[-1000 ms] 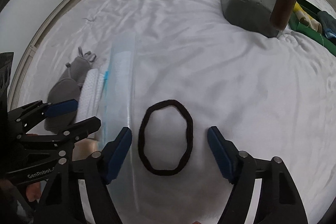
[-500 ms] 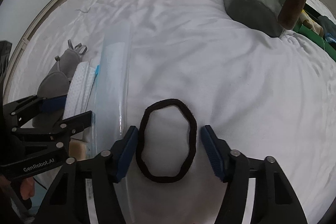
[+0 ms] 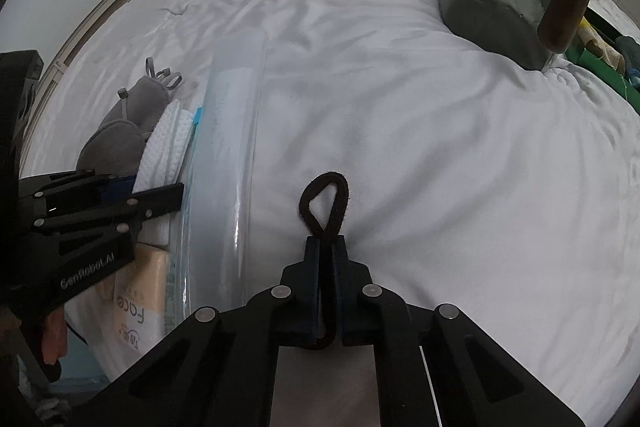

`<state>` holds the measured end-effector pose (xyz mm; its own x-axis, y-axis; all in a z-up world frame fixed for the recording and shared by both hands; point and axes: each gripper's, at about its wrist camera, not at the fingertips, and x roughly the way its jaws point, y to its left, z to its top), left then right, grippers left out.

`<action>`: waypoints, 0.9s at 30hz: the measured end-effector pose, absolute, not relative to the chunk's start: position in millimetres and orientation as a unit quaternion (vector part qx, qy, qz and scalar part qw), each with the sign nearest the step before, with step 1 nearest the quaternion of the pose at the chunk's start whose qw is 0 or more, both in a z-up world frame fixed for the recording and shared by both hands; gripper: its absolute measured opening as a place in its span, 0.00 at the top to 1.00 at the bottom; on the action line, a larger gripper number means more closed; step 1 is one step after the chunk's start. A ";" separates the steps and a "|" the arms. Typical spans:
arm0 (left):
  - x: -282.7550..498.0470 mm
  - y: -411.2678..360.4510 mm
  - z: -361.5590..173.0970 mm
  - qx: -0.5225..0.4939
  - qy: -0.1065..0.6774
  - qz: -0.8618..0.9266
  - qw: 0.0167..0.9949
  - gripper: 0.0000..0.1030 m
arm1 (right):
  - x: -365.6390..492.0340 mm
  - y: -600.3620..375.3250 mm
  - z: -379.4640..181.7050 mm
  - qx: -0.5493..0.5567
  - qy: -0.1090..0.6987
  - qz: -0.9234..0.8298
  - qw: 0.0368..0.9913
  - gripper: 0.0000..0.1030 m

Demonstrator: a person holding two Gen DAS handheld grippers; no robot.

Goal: Organize soft objects
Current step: 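Grasp the white mesh pouf with the left tool while the right tool grasps the black hair tie, then carry the mesh pouf and hair tie over the green tray with both tools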

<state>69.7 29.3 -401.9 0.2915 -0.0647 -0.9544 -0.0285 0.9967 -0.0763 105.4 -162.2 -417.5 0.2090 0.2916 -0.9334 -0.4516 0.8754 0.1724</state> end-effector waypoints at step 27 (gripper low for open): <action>57.5 -5.2 -333.6 -0.021 0.569 0.021 0.822 0.90 | 96.4 -228.3 -351.0 0.002 0.556 0.271 0.786 0.96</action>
